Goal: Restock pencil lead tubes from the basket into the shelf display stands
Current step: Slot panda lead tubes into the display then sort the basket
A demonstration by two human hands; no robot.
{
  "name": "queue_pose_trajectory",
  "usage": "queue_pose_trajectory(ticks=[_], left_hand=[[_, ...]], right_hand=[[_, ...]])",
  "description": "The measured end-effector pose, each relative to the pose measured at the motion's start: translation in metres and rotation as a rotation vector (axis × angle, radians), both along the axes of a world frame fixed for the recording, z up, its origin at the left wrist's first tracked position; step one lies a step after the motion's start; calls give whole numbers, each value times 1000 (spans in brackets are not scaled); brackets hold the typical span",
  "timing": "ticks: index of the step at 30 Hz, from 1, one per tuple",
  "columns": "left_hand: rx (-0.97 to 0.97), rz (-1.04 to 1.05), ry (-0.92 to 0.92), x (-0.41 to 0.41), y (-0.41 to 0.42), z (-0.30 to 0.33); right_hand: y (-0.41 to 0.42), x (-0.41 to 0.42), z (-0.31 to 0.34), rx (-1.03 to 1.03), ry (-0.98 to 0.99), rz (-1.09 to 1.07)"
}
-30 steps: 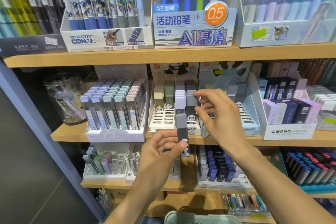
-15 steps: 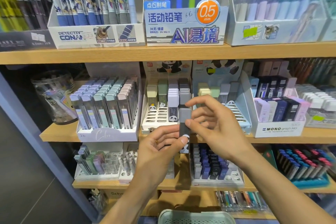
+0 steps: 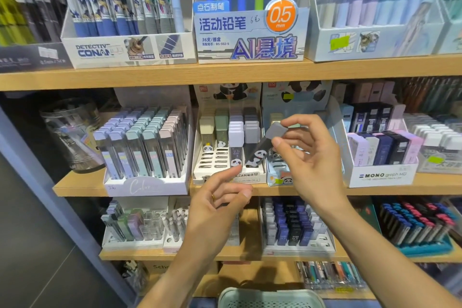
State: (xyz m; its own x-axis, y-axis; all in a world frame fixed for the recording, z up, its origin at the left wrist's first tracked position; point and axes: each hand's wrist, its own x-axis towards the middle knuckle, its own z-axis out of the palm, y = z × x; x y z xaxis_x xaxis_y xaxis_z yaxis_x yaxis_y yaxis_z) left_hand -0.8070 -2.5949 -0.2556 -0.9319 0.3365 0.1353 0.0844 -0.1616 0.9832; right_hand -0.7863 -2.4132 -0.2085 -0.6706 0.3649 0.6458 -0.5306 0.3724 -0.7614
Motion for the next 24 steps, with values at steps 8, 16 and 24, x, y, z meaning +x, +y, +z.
queue_pose_trajectory(ticks=[8,16,24], left_hand=[[-59,-33,42,-1,-3,-3],[-152,-124,100,-3,3,-5],[-227,-72,184,0,2,-8]], right_hand=[[2,-10,-1,271,-13,-68],[3,-21,-5,490,-8,-118],[1,-15,-9,527,-45,-121]])
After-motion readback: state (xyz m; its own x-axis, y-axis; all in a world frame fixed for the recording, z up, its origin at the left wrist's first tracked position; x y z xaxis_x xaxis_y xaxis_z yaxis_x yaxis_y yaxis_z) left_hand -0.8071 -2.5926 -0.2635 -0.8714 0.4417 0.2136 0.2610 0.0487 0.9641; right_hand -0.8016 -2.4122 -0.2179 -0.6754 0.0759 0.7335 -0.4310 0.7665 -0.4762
